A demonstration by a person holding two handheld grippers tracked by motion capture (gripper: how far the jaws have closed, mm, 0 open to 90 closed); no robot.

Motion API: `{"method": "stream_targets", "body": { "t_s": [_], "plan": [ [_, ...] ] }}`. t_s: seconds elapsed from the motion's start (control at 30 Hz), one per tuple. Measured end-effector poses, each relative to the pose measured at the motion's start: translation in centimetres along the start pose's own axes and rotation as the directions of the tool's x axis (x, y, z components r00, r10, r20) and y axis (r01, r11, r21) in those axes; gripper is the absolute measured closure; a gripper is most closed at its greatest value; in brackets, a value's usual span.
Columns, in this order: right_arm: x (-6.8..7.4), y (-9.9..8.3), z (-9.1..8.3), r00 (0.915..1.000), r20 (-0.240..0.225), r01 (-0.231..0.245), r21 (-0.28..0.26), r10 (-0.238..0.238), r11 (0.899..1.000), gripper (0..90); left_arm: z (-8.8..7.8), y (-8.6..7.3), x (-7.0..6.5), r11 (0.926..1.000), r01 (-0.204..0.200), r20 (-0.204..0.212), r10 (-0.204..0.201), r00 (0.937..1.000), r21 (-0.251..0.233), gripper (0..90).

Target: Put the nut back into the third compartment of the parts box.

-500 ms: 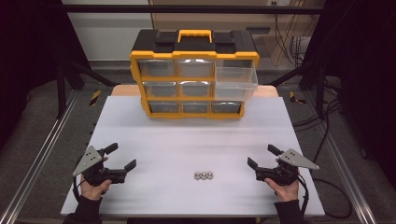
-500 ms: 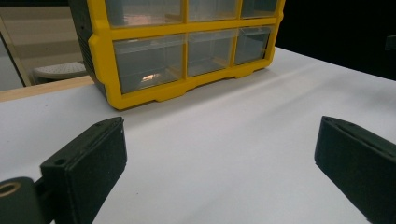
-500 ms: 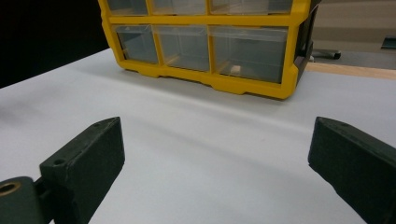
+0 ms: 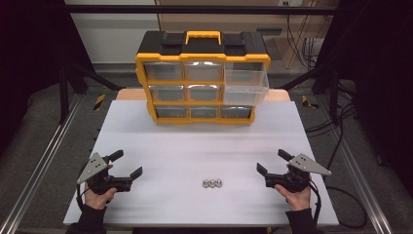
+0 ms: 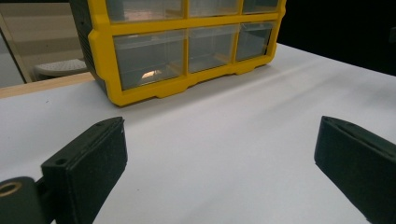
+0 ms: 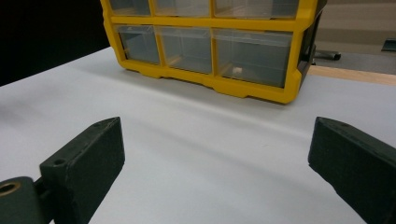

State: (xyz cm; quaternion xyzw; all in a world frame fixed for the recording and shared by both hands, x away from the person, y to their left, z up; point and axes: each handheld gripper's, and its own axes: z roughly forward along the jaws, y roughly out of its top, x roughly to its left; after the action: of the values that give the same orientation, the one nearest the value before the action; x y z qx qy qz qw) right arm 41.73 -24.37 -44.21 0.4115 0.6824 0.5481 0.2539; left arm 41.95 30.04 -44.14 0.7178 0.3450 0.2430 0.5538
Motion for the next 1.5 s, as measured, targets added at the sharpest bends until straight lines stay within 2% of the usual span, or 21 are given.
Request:
{"method": "stream_targets", "body": {
  "t_s": [0.13, 0.33, 0.37, 0.67, 0.87, 1.03, 1.07, 1.13, 1.17, 1.2, 1.33, 1.37, 1.5],
  "plan": [
    [0.4, 0.3, 0.3, 0.9999, -0.007, 0.009, 0.005, -0.009, 1.000, 4.1, 0.1, -0.1, 0.0, 1.0000, -0.001, -0.001, 0.001, 1.0000, 0.006, 2.4],
    [1.8, 0.9, 1.1, 0.9983, -0.032, 0.049, 0.035, -0.048, 0.998, 4.1, 0.1, -0.1, 0.1, 1.0000, 0.003, -0.007, -0.003, 1.0000, 0.008, 2.5],
    [2.3, 1.0, 1.5, 0.9973, -0.038, 0.065, 0.046, -0.063, 0.997, 4.1, 0.1, -0.1, 0.1, 1.0000, 0.003, -0.008, -0.003, 1.0000, 0.009, 2.5],
    [4.7, 1.1, 3.3, 0.9905, -0.094, 0.111, 0.107, -0.101, 0.988, 4.7, 0.2, -0.2, 0.1, 0.9999, 0.001, -0.009, 0.000, 1.0000, 0.014, 2.5],
    [6.6, 0.4, 4.9, 0.9830, -0.127, 0.155, 0.184, -0.133, 0.971, 5.2, 0.2, -0.2, 0.0, 0.9999, 0.001, -0.009, -0.001, 1.0000, 0.016, 2.5],
    [7.5, -0.4, 6.0, 0.9775, -0.149, 0.182, 0.238, -0.149, 0.954, 7.5, 0.2, -0.2, 0.0, 0.9998, 0.001, -0.009, 0.000, 1.0000, 0.021, 2.5],
    [7.5, -0.4, 6.0, 0.9775, -0.149, 0.182, 0.238, -0.149, 0.954, 7.5, 0.2, -0.2, 0.0, 0.9998, 0.001, -0.009, 0.000, 1.0000, 0.021, 2.5],
    [8.0, -0.9, 6.6, 0.9755, -0.164, 0.188, 0.270, -0.147, 0.944, 8.7, 0.3, -0.2, 0.0, 0.9997, 0.000, -0.009, 0.000, 1.0000, 0.023, 2.5],
    [8.0, -0.9, 6.6, 0.9755, -0.164, 0.188, 0.270, -0.147, 0.944, 8.7, 0.3, -0.2, 0.0, 0.9997, 0.000, -0.009, 0.000, 1.0000, 0.023, 2.5],
    [8.3, -1.2, 6.9, 0.9721, -0.175, 0.202, 0.288, -0.156, 0.936, 9.4, 0.3, -0.3, 0.0, 0.9998, 0.000, -0.009, 0.001, 1.0000, 0.022, 2.5],
    [8.7, -1.6, 7.5, 0.9705, -0.187, 0.206, 0.316, -0.152, 0.926, 11.9, 0.3, -0.3, 0.0, 0.9997, 0.000, -0.010, 0.001, 1.0000, 0.024, 2.5],
    [8.9, -1.9, 7.8, 0.9689, -0.196, 0.211, 0.334, -0.152, 0.919, 14.0, 0.3, -0.3, 0.0, 0.9997, -0.001, -0.010, 0.001, 0.9999, 0.026, 2.6],
    [9.3, -2.5, 8.4, 0.9616, -0.223, 0.234, 0.366, -0.159, 0.901, 20.0, 0.3, -0.3, 0.0, 0.9997, -0.002, -0.010, 0.002, 1.0000, 0.026, 2.6]
  ]
}}
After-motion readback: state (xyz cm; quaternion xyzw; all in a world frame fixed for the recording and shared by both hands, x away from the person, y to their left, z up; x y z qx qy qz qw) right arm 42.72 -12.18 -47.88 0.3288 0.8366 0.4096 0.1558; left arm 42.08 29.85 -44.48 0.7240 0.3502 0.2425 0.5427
